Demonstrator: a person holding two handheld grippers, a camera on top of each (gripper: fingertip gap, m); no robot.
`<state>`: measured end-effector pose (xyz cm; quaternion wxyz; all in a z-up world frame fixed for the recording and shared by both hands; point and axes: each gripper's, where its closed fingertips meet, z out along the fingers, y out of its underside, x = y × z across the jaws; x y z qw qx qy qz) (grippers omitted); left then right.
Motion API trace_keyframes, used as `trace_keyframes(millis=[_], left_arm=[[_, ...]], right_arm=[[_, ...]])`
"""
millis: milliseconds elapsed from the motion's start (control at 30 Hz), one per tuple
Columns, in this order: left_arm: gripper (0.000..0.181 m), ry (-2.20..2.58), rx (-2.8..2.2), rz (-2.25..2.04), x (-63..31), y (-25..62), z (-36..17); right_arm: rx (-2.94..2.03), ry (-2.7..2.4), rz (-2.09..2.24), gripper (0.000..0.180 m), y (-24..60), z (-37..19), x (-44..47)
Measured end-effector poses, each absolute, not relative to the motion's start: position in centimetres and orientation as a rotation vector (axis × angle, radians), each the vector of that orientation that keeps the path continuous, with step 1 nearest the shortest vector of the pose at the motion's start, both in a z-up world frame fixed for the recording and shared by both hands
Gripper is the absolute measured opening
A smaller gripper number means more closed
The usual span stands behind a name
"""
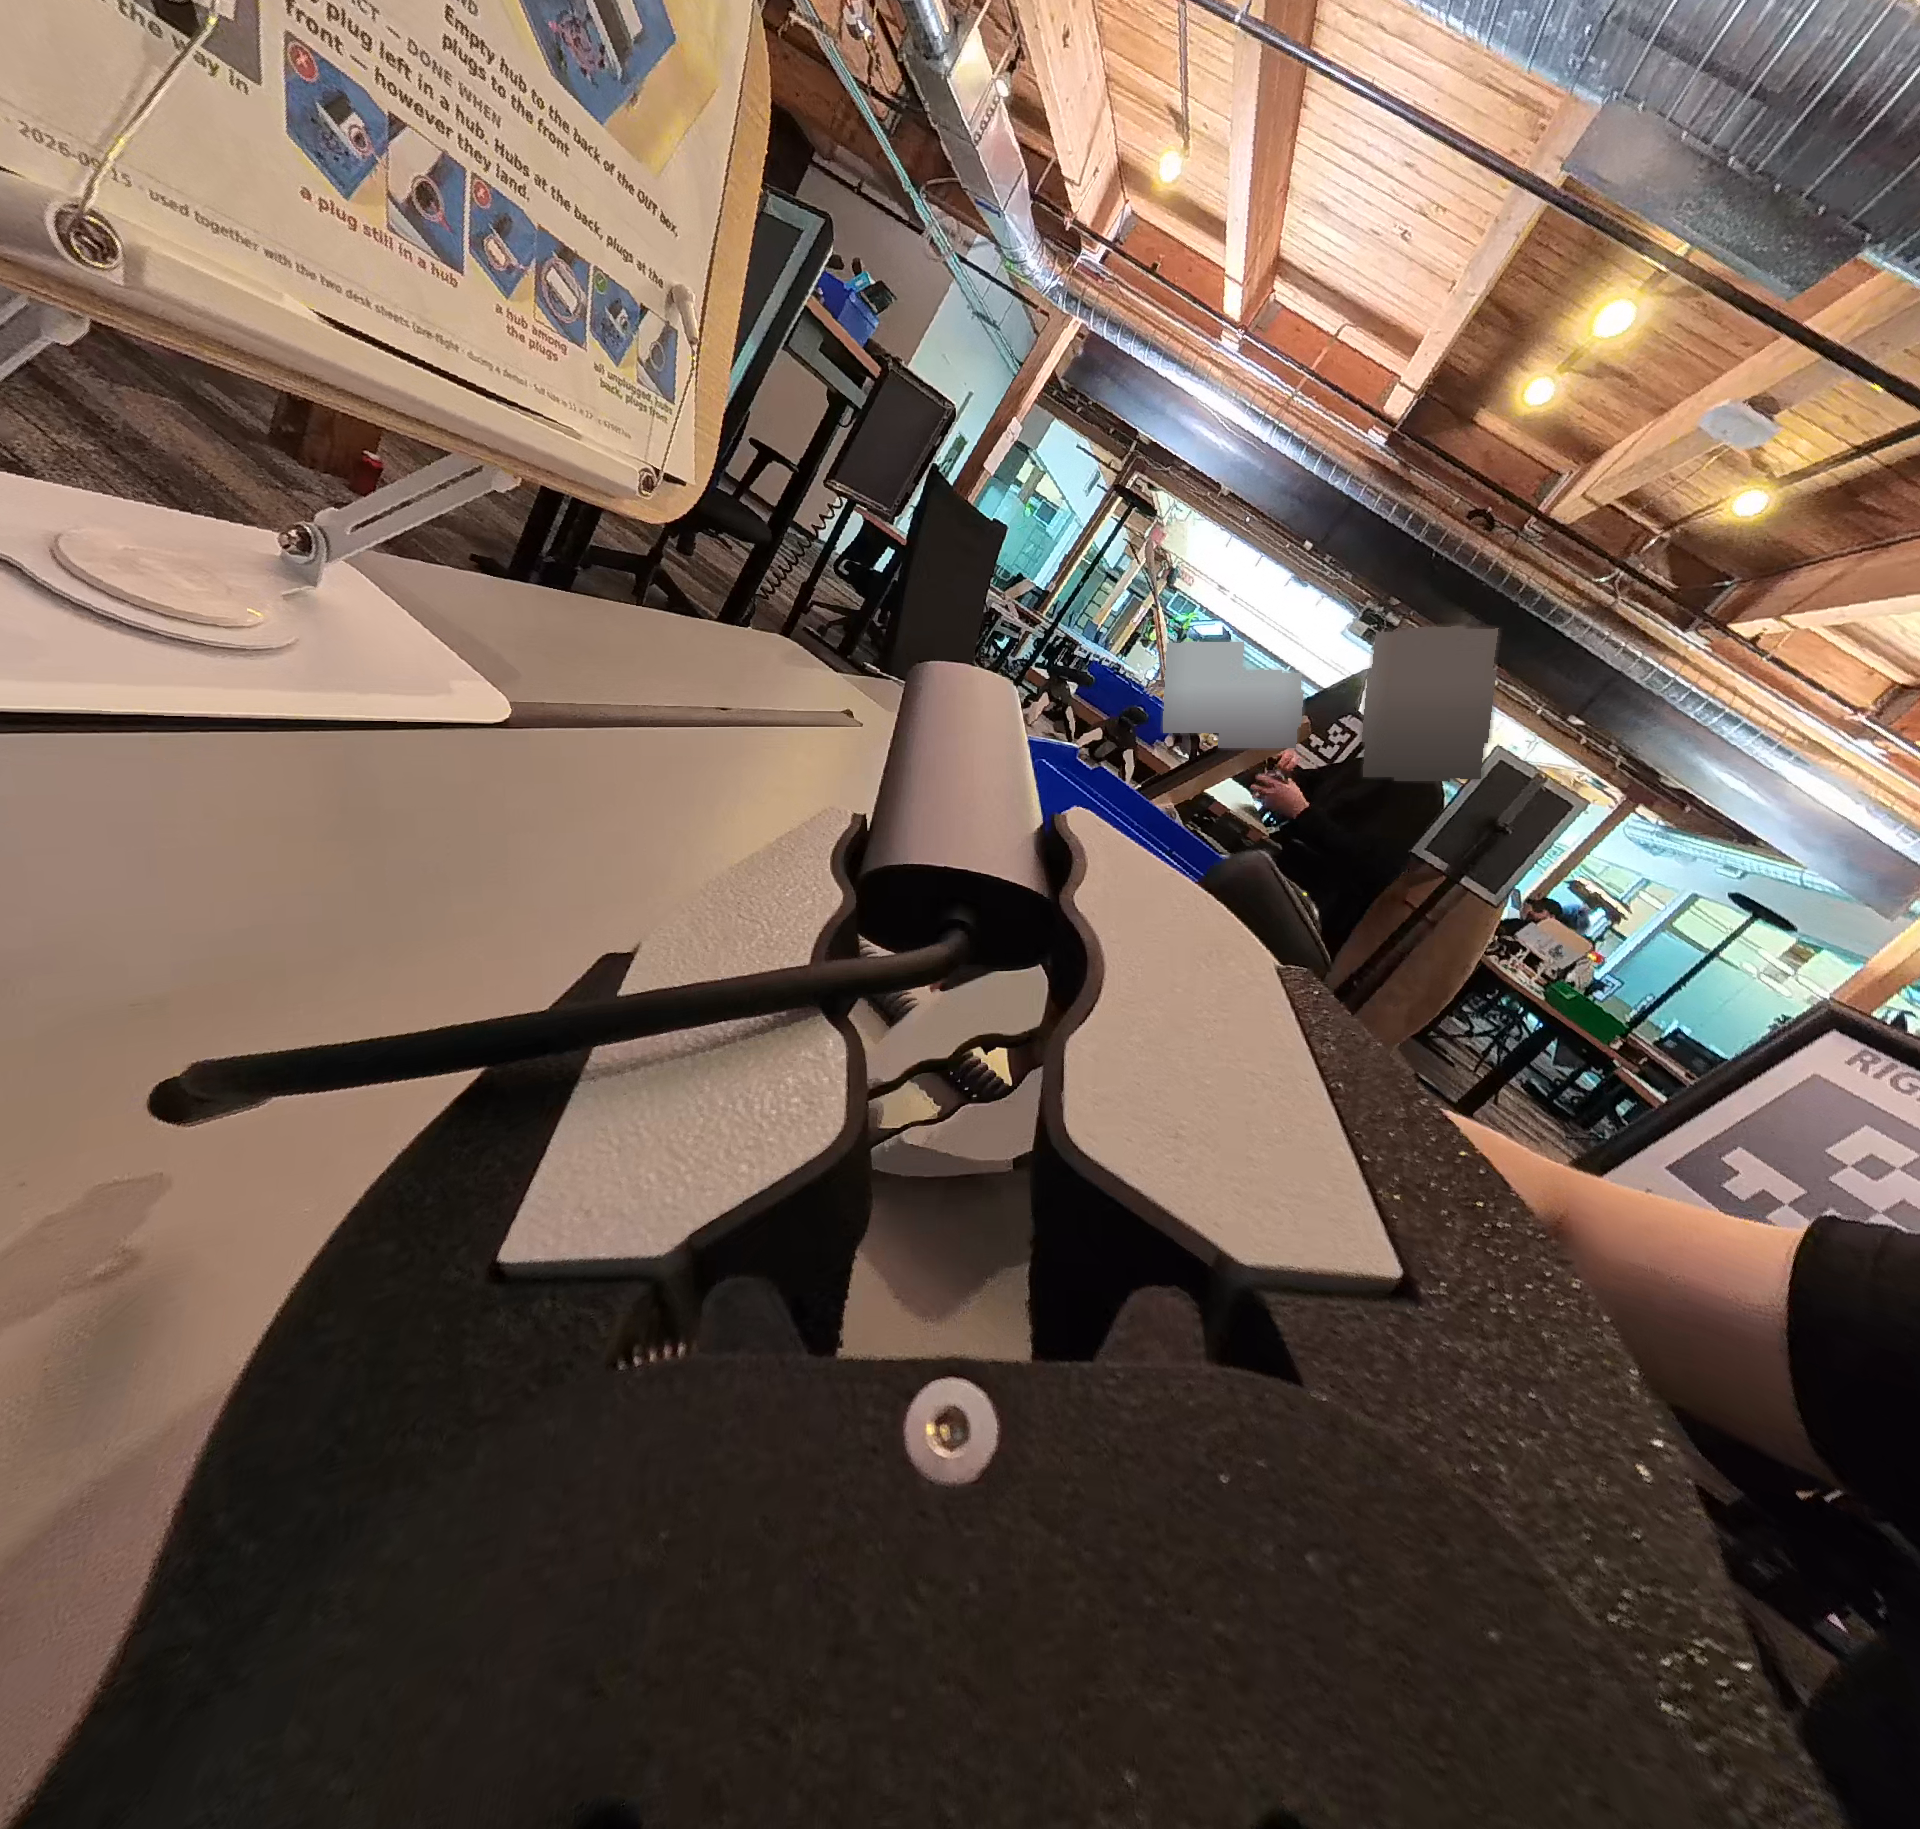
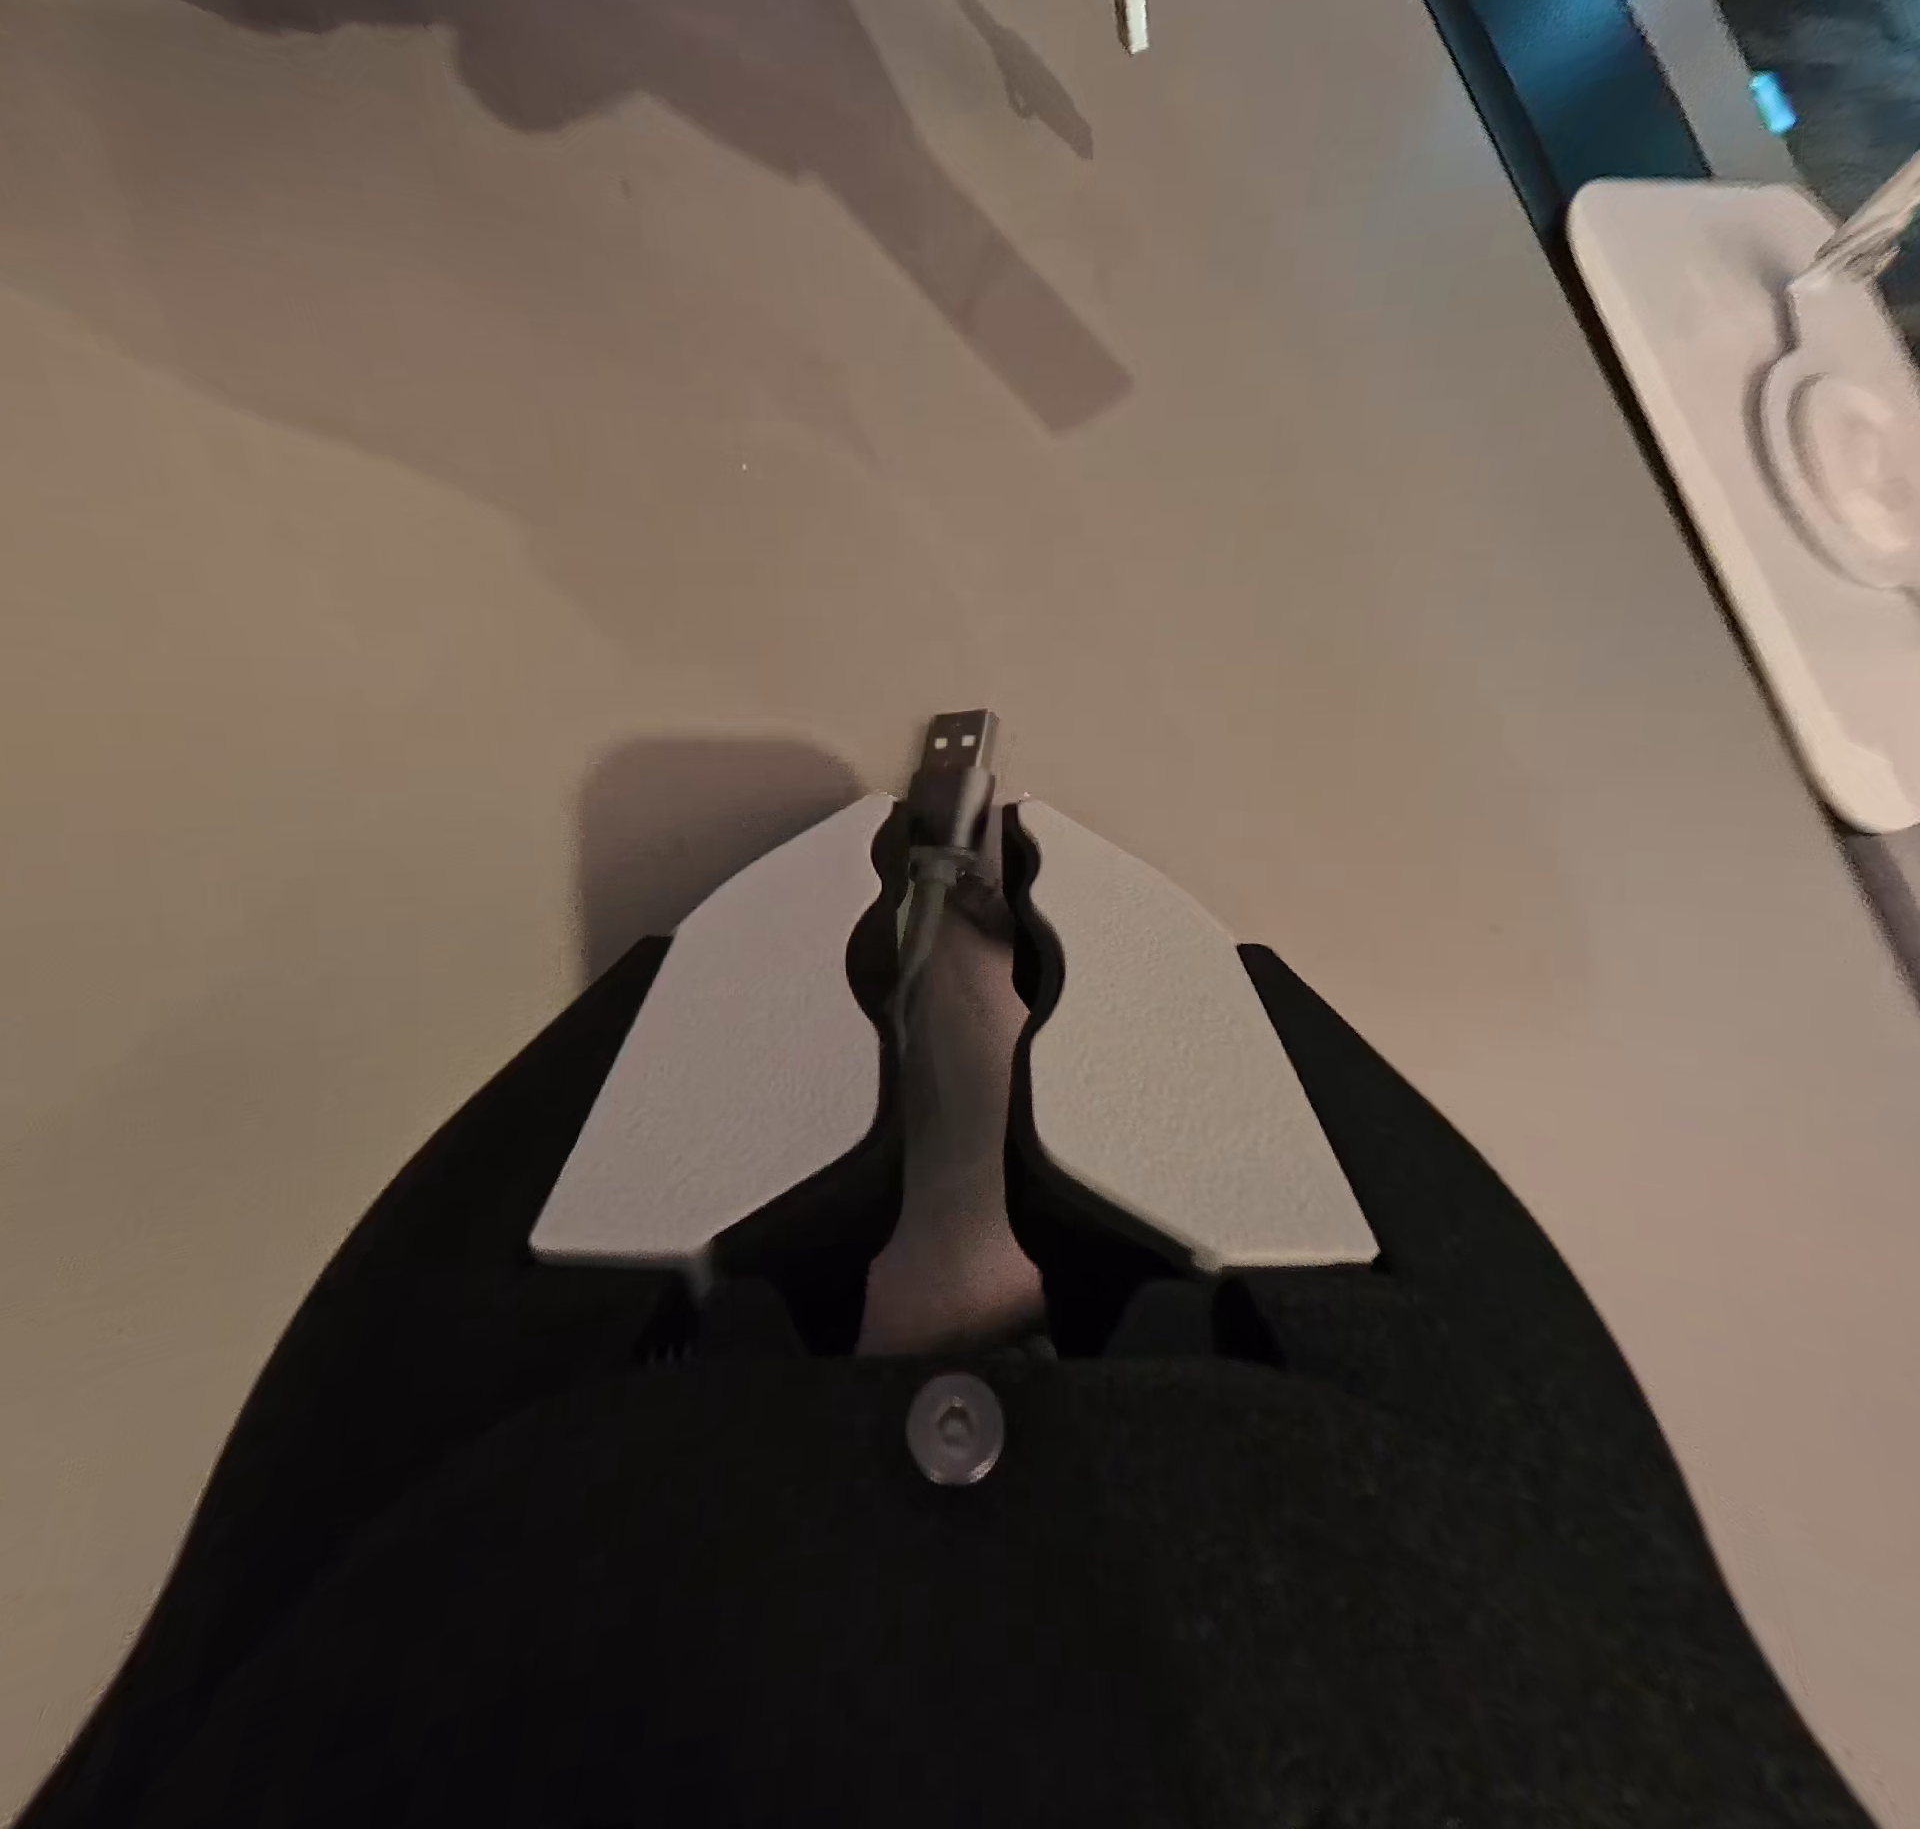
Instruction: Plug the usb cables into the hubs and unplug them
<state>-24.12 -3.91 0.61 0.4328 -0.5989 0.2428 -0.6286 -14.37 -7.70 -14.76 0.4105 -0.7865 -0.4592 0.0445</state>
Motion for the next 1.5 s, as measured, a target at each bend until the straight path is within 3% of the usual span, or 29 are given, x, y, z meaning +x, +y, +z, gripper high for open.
trace_keyframes(millis=[267,533,667,967,1133,1500], left_arm=[[0.032,0.599,-1.492,-1.578,-24.2,-3.9,0.7],[0.032,0.610,-1.495,-1.573,-24.0,-4.0,0.6],[0.032,0.611,-1.494,-1.574,-24.0,-4.0,0.6],[0.032,0.598,-1.493,-1.585,-24.2,-3.8,0.7],[0.032,0.602,-1.495,-1.584,-24.1,-3.9,0.6],[0.032,0.596,-1.505,-1.589,-24.1,-3.8,0.5]], right_arm=[[-2.077,-0.820,0.641,0.020,-7.3,-11.5,-13.3],[-2.163,-1.007,0.501,0.020,-8.0,-14.7,-14.2],[-2.118,-1.091,0.401,0.009,-8.2,-15.0,-14.9],[-1.202,-1.806,-0.679,0.008,-11.6,-14.5,-16.5],[-1.047,-1.827,-0.743,0.009,-13.1,-14.1,-17.6],[-1.301,-1.841,-0.527,0.010,-13.5,-14.9,-17.2]])
